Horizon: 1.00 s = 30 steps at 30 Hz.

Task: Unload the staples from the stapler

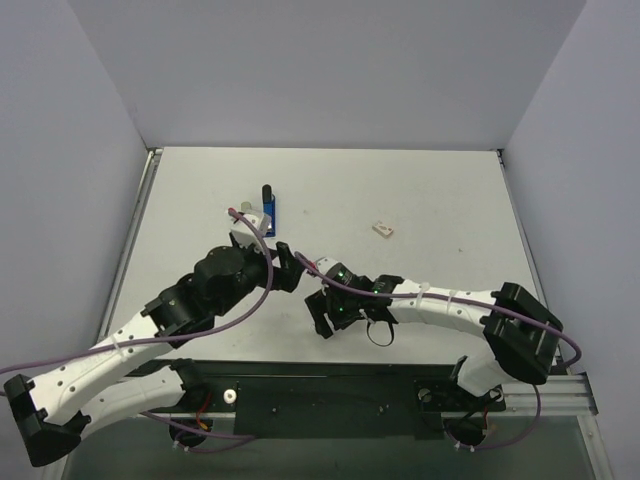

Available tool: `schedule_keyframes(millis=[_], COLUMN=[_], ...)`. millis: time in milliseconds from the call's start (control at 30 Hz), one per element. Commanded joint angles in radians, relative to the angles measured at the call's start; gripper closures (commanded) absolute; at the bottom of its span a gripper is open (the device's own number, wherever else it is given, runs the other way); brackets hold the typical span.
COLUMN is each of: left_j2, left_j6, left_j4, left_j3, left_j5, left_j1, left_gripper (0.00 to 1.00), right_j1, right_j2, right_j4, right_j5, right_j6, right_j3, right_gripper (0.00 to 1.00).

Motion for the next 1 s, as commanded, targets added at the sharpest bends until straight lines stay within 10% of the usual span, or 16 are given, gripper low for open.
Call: schedule_keyframes(millis=[0, 967], left_j2=[-0.070, -0.185], left_j6=[0.016, 0.105], left_j4=[-0.082, -0.217], left_j3=[0.030, 0.083], left_j5=[-0.055, -0.118], left_j1=[0.001, 0.008], left_gripper=[0.13, 0.11], right_j1=[0.039, 0.145], right_j2=[0.048, 0.296], right_j4=[-0.021, -0.082], right_j5=[-0.036, 0.177], right_j6=[-0.046, -0.012], right_j3=[0.057, 0.220], right_gripper=[0.36, 0.65])
